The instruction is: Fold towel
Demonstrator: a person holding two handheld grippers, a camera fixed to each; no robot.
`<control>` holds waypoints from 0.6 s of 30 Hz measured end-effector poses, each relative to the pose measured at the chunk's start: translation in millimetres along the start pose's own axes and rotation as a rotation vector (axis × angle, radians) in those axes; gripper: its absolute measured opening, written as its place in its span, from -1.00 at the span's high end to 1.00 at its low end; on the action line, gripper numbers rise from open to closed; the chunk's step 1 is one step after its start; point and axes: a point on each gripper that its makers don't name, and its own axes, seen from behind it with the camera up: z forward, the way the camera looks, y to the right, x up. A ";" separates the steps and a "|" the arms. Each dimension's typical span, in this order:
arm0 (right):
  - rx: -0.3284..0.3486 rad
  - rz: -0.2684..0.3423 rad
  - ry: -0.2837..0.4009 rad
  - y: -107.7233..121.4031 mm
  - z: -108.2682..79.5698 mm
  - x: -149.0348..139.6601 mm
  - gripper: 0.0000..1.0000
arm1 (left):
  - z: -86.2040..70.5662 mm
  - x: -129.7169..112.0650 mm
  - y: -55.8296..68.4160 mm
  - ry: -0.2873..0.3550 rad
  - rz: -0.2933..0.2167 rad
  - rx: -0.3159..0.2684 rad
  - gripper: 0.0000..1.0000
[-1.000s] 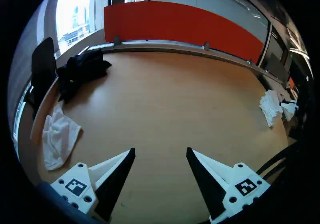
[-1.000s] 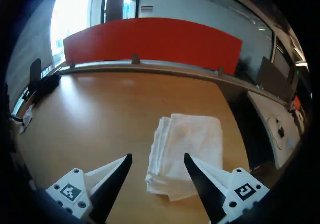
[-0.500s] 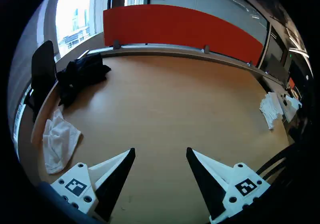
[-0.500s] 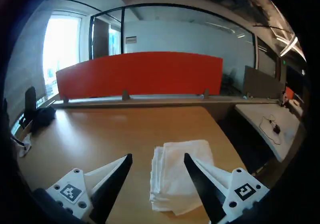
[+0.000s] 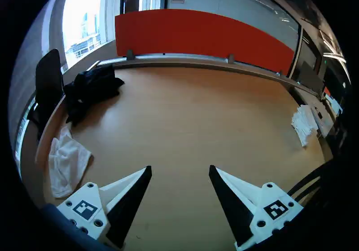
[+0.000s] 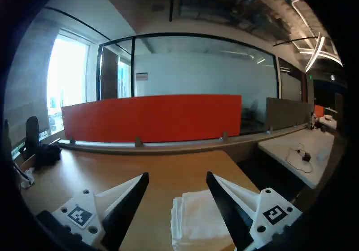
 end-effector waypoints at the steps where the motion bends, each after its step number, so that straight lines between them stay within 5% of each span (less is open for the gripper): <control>1: -0.002 -0.001 0.014 -0.6 0.0 4.5 -0.99 | 0.3 1.3 0.2 0.004 0.000 0.000 -0.90; 11: 0.013 -0.028 0.052 -12.7 2.1 20.5 -0.99 | 3.3 19.3 0.8 0.064 0.004 0.004 -0.89; 18: 0.014 -0.028 0.045 -18.9 2.3 24.8 -0.99 | -0.6 61.1 -6.9 0.194 0.005 0.028 -0.89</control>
